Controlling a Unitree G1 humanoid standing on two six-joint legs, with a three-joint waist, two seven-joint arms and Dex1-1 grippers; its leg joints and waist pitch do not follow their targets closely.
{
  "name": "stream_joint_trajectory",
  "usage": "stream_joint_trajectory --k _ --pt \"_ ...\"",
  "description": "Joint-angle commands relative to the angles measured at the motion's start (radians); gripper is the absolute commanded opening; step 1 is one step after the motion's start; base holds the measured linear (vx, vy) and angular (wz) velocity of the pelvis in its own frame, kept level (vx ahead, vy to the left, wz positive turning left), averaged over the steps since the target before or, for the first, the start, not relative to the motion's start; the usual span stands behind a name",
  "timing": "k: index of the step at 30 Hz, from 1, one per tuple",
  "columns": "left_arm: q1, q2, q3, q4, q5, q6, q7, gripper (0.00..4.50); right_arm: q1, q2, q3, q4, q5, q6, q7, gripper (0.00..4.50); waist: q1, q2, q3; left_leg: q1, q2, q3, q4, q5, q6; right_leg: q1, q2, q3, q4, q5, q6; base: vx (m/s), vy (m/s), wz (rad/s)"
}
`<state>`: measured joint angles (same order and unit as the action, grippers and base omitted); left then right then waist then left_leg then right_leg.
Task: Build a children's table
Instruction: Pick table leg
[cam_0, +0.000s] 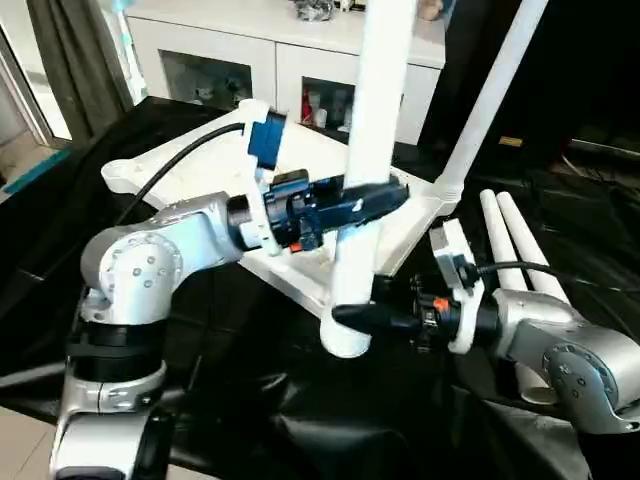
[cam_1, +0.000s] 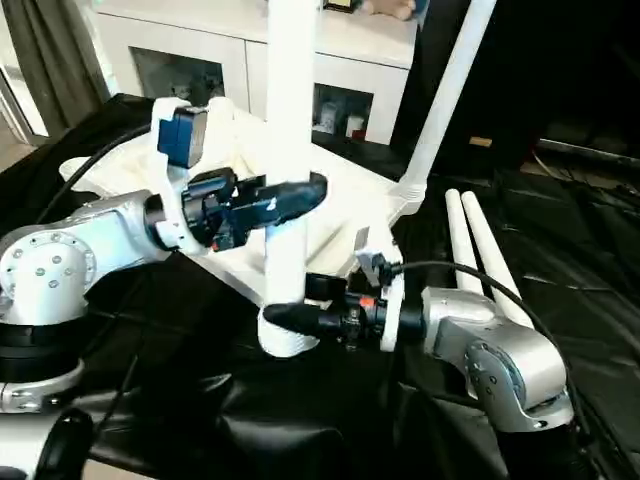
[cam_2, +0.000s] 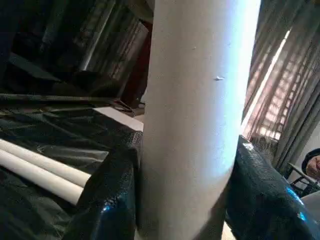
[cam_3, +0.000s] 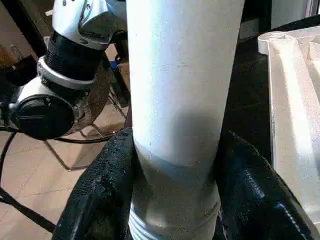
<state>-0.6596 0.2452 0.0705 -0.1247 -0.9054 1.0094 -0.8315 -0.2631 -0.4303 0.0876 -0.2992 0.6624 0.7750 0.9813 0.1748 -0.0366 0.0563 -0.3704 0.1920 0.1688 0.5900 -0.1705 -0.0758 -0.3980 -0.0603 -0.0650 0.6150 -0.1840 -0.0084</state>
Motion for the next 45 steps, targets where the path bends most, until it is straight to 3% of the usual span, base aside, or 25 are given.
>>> stream_joint_trajectory --k 1,7,8,10,12,15,17,18,20,25,27,30,35,45 --pt "0.001 -0.012 -0.021 0.003 -0.013 0.004 -0.009 1.98 0.007 -0.013 -0.01 0.011 -0.002 -0.014 -0.005 1.93 0.004 0.004 -0.067 0.01 0.034 -0.013 -0.067 -0.183 -0.023 0.049 -0.079 0.047 -0.075 -0.249 -0.12 0.0 0.0 0.0" --pt "-0.003 -0.03 -0.009 0.022 0.0 -0.01 0.03 1.95 0.013 -0.015 -0.004 0.006 -0.024 -0.044 -0.018 1.93 0.004 0.005 -0.067 0.009 0.034 -0.012 -0.067 -0.19 -0.026 0.051 -0.08 0.047 -0.075 -0.248 -0.128 0.0 0.0 0.0" --pt "-0.004 -0.034 -0.005 0.025 0.004 -0.015 0.043 1.95 0.009 -0.002 -0.004 0.018 -0.046 -0.062 -0.045 2.28 0.004 0.006 -0.067 0.01 0.034 -0.012 -0.067 -0.191 -0.026 0.05 -0.081 0.047 -0.076 -0.25 -0.127 0.0 0.0 0.0" --pt "-0.006 -0.043 0.001 0.032 0.014 -0.02 0.073 1.95 -0.001 0.025 -0.029 0.038 -0.025 -0.031 -0.084 2.63 0.003 0.005 -0.067 0.01 0.034 -0.013 -0.067 -0.196 -0.025 0.05 -0.08 0.046 -0.076 -0.254 -0.129 0.0 0.0 0.0" --pt "-0.008 -0.048 0.005 0.037 0.026 -0.032 0.096 1.95 -0.013 0.048 -0.047 0.052 -0.019 -0.021 -0.123 2.72 0.001 0.005 -0.066 0.011 0.032 -0.014 -0.068 -0.205 -0.028 0.049 -0.079 0.045 -0.079 -0.277 -0.124 0.0 0.0 0.0" --pt "-0.016 -0.062 0.002 0.049 0.089 -0.062 0.184 1.91 -0.037 0.067 -0.037 0.074 -0.091 -0.027 -0.222 3.06 -0.003 0.004 -0.065 0.013 0.033 -0.014 -0.07 -0.209 -0.043 0.046 -0.079 0.046 -0.083 -0.309 -0.096 0.0 0.0 0.0" --pt "-0.024 -0.068 0.001 0.055 0.133 -0.067 0.249 1.9 -0.047 0.089 -0.045 0.102 -0.102 -0.007 -0.275 3.09 -0.002 0.004 -0.066 0.013 0.033 -0.015 -0.071 -0.21 -0.046 0.047 -0.08 0.046 -0.082 -0.316 -0.089 0.0 0.0 0.0" --pt "-0.025 -0.068 0.001 0.055 0.134 -0.067 0.251 1.9 -0.047 0.09 -0.046 0.103 -0.102 -0.006 -0.276 3.1 -0.004 0.006 -0.066 0.015 0.034 -0.015 -0.071 -0.215 -0.046 0.044 -0.079 0.046 -0.083 -0.316 -0.09 0.0 0.0 0.0" --pt "-0.042 -0.09 0.016 0.075 0.183 -0.056 0.381 1.9 -0.056 0.109 -0.054 0.129 -0.104 0.013 -0.327 3.1 -0.002 0.005 -0.068 0.013 0.034 -0.015 -0.069 -0.201 -0.047 0.046 -0.078 0.047 -0.077 -0.269 -0.096 0.0 0.0 0.0" --pt "-0.041 -0.113 0.012 0.048 0.224 -0.061 0.47 1.88 -0.077 0.132 -0.071 0.14 -0.069 0.097 -0.378 3.1 -0.003 -0.005 -0.072 0.006 0.031 -0.013 -0.065 -0.14 -0.036 0.053 -0.077 0.046 -0.067 -0.173 -0.112 0.0 0.0 0.0" --pt "-0.041 -0.119 0.011 0.041 0.223 -0.057 0.478 1.87 -0.084 0.134 -0.073 0.144 -0.066 0.108 -0.384 3.1 -0.003 -0.004 -0.072 0.005 0.031 -0.013 -0.064 -0.131 -0.035 0.054 -0.078 0.047 -0.065 -0.163 -0.115 0.0 0.0 0.0" --pt "-0.045 -0.14 0.007 0.025 0.225 -0.05 0.508 1.87 -0.112 0.137 -0.063 0.167 -0.067 0.12 -0.397 3.1 -0.004 -0.01 -0.07 0.006 0.031 -0.01 -0.063 -0.137 -0.032 0.052 -0.08 0.047 -0.069 -0.191 -0.108 0.0 0.0 0.0" --pt "-0.049 -0.15 0.007 0.019 0.22 -0.046 0.524 1.86 -0.132 0.146 -0.047 0.179 -0.075 0.135 -0.403 3.1 -0.002 -0.008 -0.068 0.008 0.032 -0.011 -0.066 -0.151 -0.039 0.049 -0.079 0.047 -0.073 -0.219 -0.094 0.0 0.0 0.0" --pt "-0.049 -0.151 0.011 0.01 0.207 -0.033 0.524 1.86 -0.142 0.146 -0.024 0.181 -0.072 0.144 -0.383 2.28 -0.001 -0.01 -0.069 0.007 0.031 -0.011 -0.066 -0.148 -0.044 0.05 -0.08 0.047 -0.073 -0.222 -0.079 0.0 0.0 0.0"
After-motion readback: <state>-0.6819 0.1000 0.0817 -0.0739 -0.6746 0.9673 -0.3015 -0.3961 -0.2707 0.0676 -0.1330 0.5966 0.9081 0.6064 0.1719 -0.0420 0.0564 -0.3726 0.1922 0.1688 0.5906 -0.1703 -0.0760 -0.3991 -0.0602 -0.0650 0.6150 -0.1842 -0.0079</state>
